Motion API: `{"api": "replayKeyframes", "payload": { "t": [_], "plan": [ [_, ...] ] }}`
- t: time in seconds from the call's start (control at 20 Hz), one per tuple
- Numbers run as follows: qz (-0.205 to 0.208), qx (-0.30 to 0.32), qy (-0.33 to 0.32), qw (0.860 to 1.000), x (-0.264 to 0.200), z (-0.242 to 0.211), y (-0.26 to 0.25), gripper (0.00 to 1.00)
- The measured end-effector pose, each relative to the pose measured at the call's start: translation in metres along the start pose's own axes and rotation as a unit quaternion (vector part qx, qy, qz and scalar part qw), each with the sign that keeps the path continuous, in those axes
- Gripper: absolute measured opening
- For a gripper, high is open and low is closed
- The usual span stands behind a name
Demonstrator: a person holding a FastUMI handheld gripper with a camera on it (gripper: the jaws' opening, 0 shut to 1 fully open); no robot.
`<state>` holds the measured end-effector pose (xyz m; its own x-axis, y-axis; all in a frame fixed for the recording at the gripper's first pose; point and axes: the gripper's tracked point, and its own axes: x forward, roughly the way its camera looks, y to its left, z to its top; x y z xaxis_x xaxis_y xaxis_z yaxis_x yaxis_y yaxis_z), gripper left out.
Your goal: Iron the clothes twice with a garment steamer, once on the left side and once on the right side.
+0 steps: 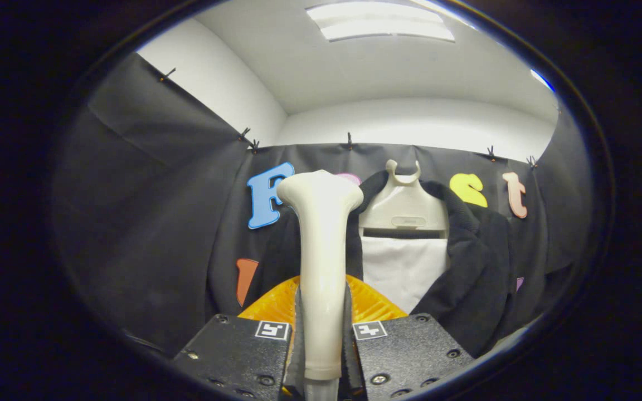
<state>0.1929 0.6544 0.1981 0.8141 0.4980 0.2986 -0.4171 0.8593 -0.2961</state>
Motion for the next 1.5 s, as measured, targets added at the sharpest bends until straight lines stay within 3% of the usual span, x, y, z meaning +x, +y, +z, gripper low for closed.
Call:
{"api": "replayKeyframes", "payload": {
  "t": [1.5],
  "plan": [
    [0.002,-0.029,0.142,0.989,-0.095,-0.152,-0.009,0.28]
  ]
}}
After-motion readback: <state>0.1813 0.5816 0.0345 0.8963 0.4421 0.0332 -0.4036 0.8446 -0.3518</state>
